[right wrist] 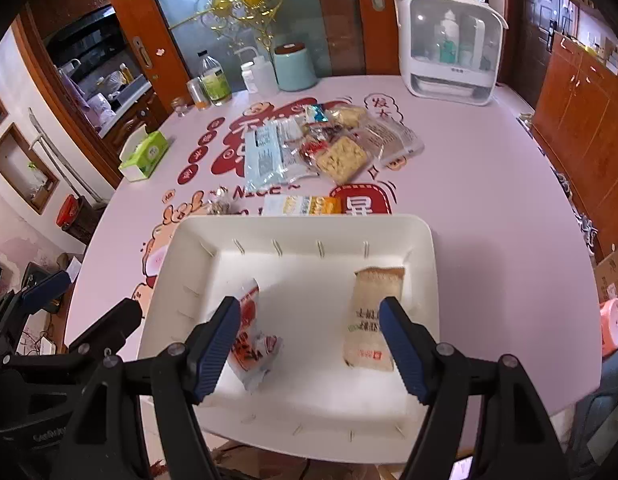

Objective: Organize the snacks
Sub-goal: 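Move both tools back toward the snack pile, then grasp the small bag of nuts with the left tool while the right tool grasps the clear puffed-snack bag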

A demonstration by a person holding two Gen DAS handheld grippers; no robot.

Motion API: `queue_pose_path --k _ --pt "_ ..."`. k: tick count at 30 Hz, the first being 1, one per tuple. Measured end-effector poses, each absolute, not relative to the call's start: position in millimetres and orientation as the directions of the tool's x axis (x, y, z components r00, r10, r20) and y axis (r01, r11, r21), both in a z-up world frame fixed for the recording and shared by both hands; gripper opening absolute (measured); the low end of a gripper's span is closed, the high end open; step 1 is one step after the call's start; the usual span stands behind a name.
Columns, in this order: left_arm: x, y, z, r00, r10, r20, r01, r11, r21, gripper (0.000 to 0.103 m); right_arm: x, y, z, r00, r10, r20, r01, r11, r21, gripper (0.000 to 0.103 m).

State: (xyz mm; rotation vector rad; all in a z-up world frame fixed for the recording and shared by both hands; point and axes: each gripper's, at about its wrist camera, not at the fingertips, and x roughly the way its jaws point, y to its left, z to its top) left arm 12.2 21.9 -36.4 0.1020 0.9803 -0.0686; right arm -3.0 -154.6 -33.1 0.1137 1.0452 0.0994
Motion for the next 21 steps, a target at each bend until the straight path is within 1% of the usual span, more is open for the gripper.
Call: queue_pose_path --k 2,5,7,12,13,16,21 --pt "21 24 -36 0.539 -0.018 -0.842 0.120 0.991 0.056 0.102 2 -154 -31 0.509 0.156 -0.847 -0.039 0.987 0.158 0.072" --pt "39 32 -35 0.503 -0.046 -0.863 0.129 0.991 0.022 0.102 11 -153 -26 0.534 0.184 -0.825 -0.057 0.982 0.182 0.072" --pt "50 40 -30 0.518 -0.055 -0.854 0.124 0.992 0.011 0.102 20 -151 -20 0.549 0.183 -0.816 -0.065 0.982 0.177 0.073" --pt "87 54 -16 0.588 0.036 -0.808 0.120 0.984 0.132 0.102 54 -143 -8 0.555 0.135 -0.821 -0.092 0.991 0.101 0.073" --pt "95 56 -15 0.593 0.043 -0.804 0.120 0.983 0.141 0.102 62 -142 -6 0.558 0.130 -0.820 -0.098 0.991 0.091 0.073" --pt "126 66 -15 0.596 0.032 -0.802 0.127 0.983 0.133 0.102 95 -144 0 0.565 0.108 -0.818 -0.081 0.994 0.075 0.073" --pt "173 77 -29 0.580 0.022 -0.814 0.129 0.985 0.119 0.102 151 -153 -5 0.553 0.109 -0.826 -0.033 0.994 0.109 0.073"
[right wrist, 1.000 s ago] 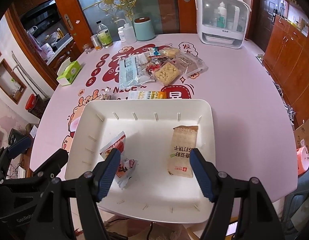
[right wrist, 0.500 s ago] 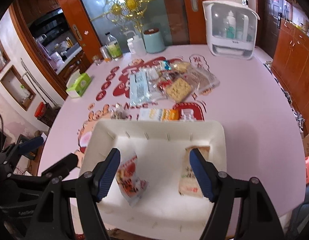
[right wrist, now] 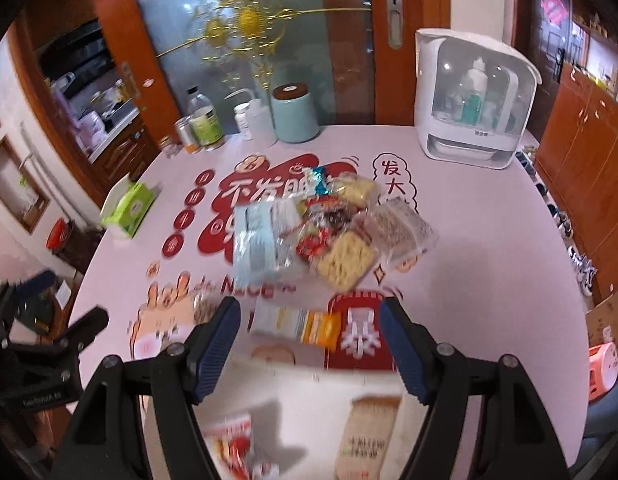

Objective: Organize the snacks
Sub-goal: 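Grasp the small bag of nuts with the left tool while the right tool grasps the clear puffed-snack bag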

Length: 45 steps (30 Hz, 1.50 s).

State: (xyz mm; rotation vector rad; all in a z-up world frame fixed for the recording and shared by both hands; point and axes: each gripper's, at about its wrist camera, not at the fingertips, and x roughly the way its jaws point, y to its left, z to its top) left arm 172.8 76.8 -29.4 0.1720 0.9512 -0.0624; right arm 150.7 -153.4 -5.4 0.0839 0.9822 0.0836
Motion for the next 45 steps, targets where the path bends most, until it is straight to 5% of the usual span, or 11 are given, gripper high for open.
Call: queue_pose_path --k 20,45 --pt "296 106 -170 0.311 -0.107 -0.944 0.088 0.993 -0.084 0.100 295 -158 -136 0.318 0.022 -0.948 0.087 0.995 0.053 0.073" --pt "278 99 -241 0.039 -0.192 -0.981 0.041 0.981 -0.190 0.096 316 -193 -193 0.194 0.163 -0.967 0.198 0.959 0.202 0.072"
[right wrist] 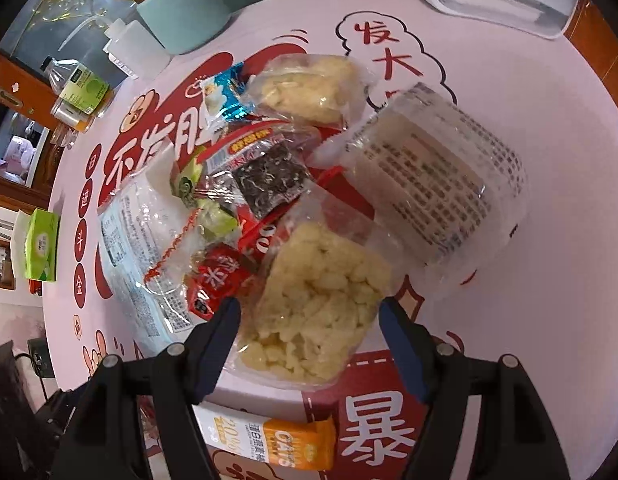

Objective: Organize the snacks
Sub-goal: 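Grasp the small bag of nuts with the left tool while the right tool grasps the clear puffed-snack bag, then lower both bags into the white tray and open both tools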

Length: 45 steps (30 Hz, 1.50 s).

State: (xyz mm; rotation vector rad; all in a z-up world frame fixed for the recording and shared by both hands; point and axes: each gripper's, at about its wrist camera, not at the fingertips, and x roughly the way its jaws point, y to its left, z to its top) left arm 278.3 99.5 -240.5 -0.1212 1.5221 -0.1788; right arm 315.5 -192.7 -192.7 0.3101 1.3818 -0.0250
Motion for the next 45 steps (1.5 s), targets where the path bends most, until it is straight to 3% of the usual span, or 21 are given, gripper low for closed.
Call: queue_pose_path --k 5,6,9,14,19,32,38,45 --pt "274 93 -243 0.030 -0.175 -0.984 0.050 0.984 -0.174 0.068 316 -191 -197 0.186 0.154 -0.970 0.192 0.963 0.189 0.066" --pt "273 90 -241 0.039 -0.178 -0.983 0.059 0.983 -0.176 0.055 316 -191 -197 0.187 0.153 -0.970 0.189 0.964 0.188 0.066" --pt "272 85 -237 0.053 -0.184 -0.981 0.059 0.982 -0.181 0.051 315 -190 -196 0.189 0.147 -0.971 0.176 0.968 0.181 0.064" --pt "268 79 -222 0.103 -0.151 -0.983 0.038 0.988 -0.148 0.050 307 -188 -192 0.198 0.125 -0.972 0.161 0.974 0.158 0.060" --pt "258 82 -175 0.215 -0.127 -0.968 0.028 0.992 -0.124 0.050 295 -194 -168 0.256 0.132 -0.958 0.147 0.974 0.173 0.060" --pt "168 46 -20 0.504 -0.205 -0.839 0.183 0.975 -0.128 0.051 175 -185 -12 0.560 0.198 -0.805 -0.069 0.979 0.192 0.060" --pt "116 31 5 0.536 -0.236 -0.811 0.213 0.967 -0.141 0.051 106 -183 24 0.602 0.244 -0.760 -0.147 0.970 0.195 0.060" --pt "53 4 -8 0.528 -0.183 -0.829 0.240 0.969 -0.061 0.051 44 -180 18 0.597 0.239 -0.766 -0.164 0.971 0.175 0.060"
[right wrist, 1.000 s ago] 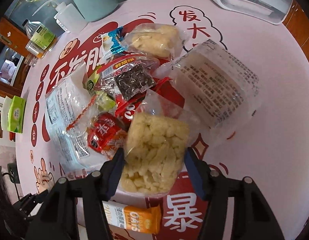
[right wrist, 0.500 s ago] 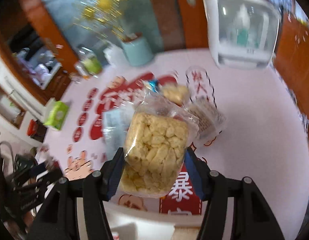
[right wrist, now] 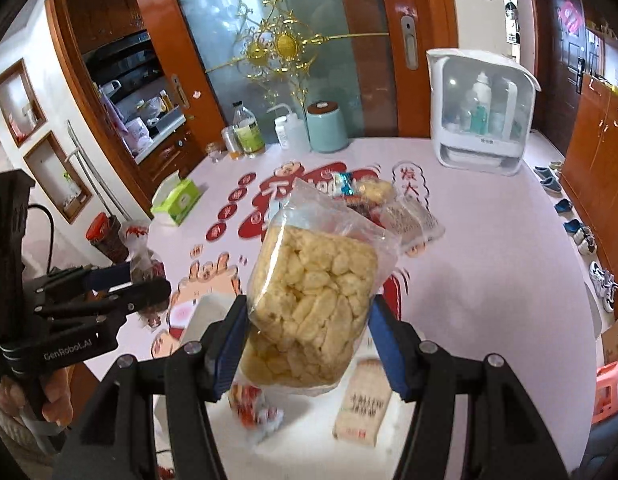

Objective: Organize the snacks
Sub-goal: 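Lower both bags into the white tray and open both tools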

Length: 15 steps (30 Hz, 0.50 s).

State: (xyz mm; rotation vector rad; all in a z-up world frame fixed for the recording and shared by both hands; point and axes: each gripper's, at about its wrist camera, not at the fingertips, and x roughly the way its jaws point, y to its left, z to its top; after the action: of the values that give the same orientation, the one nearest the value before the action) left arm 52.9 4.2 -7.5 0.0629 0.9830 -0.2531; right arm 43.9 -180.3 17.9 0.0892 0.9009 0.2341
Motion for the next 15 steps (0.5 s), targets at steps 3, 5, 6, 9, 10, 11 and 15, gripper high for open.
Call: queue_pose_path --k 3,5,6,9,10,11,15 --pt "38 -5 -26 0.489 -0.167 -0.856 0.251 0.967 -0.045 0.051 24 -182 3 0.566 0.232 -0.791 -0.163 0.972 0.168 0.060" --pt "28 -12 -37 0.463 -0.154 -0.873 0.254 0.966 -0.036 0.051 14 -184 -9 0.539 0.226 -0.811 -0.156 0.974 0.167 0.060" --pt "26 -14 -41 0.454 -0.152 -0.878 0.254 0.967 -0.036 0.051 11 -186 -13 0.528 0.222 -0.820 -0.149 0.975 0.168 0.060" --pt "18 -19 -50 0.437 -0.154 -0.886 0.250 0.967 -0.045 0.051 4 -190 -26 0.496 0.218 -0.841 -0.123 0.976 0.181 0.060" --pt "16 -21 -51 0.435 -0.153 -0.887 0.249 0.968 -0.045 0.051 2 -190 -28 0.488 0.217 -0.845 -0.118 0.976 0.183 0.060" --pt "14 -22 -51 0.435 -0.152 -0.888 0.247 0.968 -0.044 0.051 -1 -190 -30 0.482 0.215 -0.849 -0.113 0.977 0.183 0.060" --pt "8 -27 -52 0.435 -0.144 -0.889 0.245 0.969 -0.037 0.051 -10 -189 -34 0.471 0.215 -0.856 -0.126 0.976 0.176 0.060"
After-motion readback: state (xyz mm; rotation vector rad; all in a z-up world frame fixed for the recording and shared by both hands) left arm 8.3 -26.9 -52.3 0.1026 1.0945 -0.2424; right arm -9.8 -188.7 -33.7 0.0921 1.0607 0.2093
